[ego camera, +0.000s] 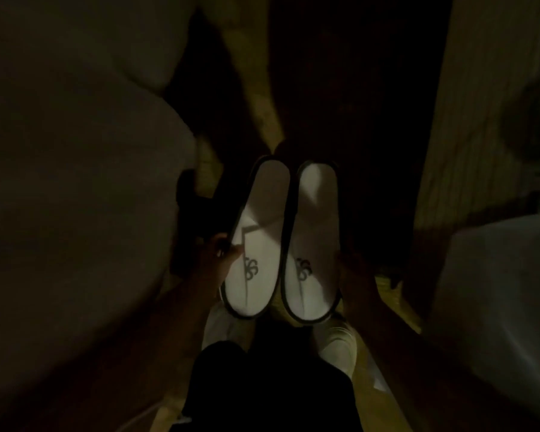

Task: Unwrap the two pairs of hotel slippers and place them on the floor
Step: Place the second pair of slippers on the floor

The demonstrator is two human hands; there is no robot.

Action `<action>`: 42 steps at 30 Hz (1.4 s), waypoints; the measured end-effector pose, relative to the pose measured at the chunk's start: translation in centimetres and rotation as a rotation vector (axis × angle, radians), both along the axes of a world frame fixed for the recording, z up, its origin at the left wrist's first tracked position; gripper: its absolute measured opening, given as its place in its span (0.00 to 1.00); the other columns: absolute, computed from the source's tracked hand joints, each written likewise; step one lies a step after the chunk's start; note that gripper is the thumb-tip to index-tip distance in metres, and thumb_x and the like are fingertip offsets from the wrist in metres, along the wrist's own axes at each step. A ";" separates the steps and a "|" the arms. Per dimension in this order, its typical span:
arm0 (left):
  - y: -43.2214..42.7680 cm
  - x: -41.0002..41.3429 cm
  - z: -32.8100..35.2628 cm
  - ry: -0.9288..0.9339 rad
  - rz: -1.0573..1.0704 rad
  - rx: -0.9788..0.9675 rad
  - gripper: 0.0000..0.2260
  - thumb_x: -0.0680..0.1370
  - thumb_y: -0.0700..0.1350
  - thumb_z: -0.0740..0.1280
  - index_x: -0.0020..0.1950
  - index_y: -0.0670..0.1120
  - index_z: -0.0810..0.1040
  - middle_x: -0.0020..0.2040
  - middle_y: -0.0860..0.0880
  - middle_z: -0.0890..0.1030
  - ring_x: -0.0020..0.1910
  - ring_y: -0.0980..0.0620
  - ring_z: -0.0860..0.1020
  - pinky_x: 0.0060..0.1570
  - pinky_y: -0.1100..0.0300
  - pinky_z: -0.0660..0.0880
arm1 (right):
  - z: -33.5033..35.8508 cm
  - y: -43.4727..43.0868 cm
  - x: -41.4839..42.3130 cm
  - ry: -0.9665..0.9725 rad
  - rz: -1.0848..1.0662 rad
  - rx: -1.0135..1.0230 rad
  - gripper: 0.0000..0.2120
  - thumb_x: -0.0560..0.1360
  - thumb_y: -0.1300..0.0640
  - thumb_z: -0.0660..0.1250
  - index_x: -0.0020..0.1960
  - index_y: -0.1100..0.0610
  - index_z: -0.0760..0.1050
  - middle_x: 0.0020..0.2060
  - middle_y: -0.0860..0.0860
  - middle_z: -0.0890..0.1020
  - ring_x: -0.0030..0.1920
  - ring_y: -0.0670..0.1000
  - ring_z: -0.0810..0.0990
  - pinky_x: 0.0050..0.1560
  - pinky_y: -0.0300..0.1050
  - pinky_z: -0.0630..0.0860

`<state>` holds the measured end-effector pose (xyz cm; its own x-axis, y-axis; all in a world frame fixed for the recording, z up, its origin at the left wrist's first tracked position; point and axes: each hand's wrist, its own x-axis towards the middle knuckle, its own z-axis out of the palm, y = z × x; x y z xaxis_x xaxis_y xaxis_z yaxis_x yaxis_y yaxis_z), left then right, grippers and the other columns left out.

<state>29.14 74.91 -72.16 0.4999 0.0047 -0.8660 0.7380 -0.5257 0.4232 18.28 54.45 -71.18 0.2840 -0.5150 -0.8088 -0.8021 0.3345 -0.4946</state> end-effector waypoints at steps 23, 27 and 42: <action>-5.3 -1.1 -9.0 -0.234 0.066 0.016 0.18 0.77 0.42 0.64 0.66 0.42 0.69 0.61 0.39 0.76 0.53 0.47 0.75 0.49 0.55 0.71 | -8.4 -2.7 -0.2 -0.013 0.231 -0.314 0.28 0.77 0.57 0.66 0.74 0.58 0.61 0.69 0.56 0.72 0.67 0.55 0.71 0.57 0.43 0.69; -5.5 -0.3 -9.0 -0.245 -0.040 0.062 0.18 0.77 0.43 0.64 0.67 0.43 0.70 0.62 0.38 0.76 0.59 0.40 0.76 0.60 0.45 0.73 | -8.2 -2.4 -0.4 -0.025 0.235 -0.357 0.26 0.77 0.57 0.66 0.73 0.58 0.63 0.69 0.56 0.72 0.68 0.55 0.71 0.63 0.48 0.70; -5.3 -1.1 -9.4 -0.270 -0.060 0.128 0.19 0.78 0.45 0.63 0.69 0.44 0.68 0.63 0.40 0.77 0.57 0.45 0.76 0.51 0.57 0.69 | -7.9 -1.6 -0.4 0.077 0.367 -0.460 0.29 0.78 0.51 0.63 0.75 0.60 0.59 0.73 0.58 0.67 0.72 0.57 0.66 0.69 0.56 0.66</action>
